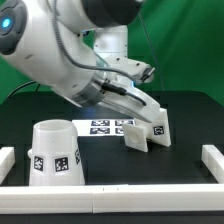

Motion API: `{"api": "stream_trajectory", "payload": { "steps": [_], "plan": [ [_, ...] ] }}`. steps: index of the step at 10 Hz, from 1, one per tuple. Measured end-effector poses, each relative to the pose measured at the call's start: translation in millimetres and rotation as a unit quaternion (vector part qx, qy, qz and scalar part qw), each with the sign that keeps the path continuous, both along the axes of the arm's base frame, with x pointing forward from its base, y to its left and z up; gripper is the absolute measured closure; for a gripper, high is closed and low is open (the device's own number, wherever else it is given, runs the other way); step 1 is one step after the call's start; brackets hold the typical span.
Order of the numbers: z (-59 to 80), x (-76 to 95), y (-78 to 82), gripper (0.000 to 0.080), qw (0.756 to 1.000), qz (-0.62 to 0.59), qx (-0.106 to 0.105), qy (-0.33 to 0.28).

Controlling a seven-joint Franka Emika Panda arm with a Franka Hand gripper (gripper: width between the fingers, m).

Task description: Assemble lamp

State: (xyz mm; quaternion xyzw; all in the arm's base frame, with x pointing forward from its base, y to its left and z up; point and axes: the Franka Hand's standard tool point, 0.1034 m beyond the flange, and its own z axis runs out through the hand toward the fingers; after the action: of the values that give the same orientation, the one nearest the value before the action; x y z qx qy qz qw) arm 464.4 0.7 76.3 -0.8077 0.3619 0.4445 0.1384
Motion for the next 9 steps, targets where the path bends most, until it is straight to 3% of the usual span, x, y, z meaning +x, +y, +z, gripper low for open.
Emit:
{"api": "stream_trajectory", "payload": {
  "steps": [5, 7, 9],
  "plan": [
    [-2.2, -3.1, -0.3, 0.0101, 1.000, 0.014, -0.006, 0.003],
    [-15.0, -2.9, 2.8, 0.0101, 1.000, 0.002, -0.019, -0.017],
    [-19.5, -2.1, 8.8, 0.0101, 1.000, -0.001, -0.019, -0.023]
  ]
}}
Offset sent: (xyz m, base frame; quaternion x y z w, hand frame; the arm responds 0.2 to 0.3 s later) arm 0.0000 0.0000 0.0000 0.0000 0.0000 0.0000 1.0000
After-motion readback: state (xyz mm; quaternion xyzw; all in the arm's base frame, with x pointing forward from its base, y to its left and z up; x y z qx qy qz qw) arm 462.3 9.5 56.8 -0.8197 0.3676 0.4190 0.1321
